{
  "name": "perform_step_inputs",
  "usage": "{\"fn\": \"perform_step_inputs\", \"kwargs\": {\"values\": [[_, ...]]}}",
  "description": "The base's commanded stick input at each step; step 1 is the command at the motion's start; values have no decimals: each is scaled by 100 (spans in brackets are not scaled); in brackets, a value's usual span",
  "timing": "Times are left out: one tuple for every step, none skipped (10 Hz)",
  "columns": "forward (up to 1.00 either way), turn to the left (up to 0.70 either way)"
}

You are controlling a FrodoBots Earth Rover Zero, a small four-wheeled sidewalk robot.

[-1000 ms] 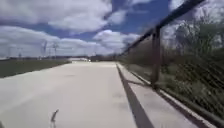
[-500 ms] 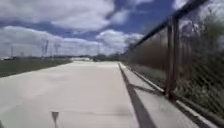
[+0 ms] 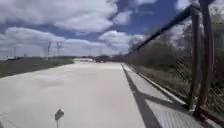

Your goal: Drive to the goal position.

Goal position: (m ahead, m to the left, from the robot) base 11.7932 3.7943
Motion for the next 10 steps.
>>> {"fn": "perform_step_inputs", "kwargs": {"values": [[100, 0], [100, 23], [100, 27], [100, 27], [100, 27], [100, 27], [100, 27], [100, 27], [100, 22], [100, 17]]}}
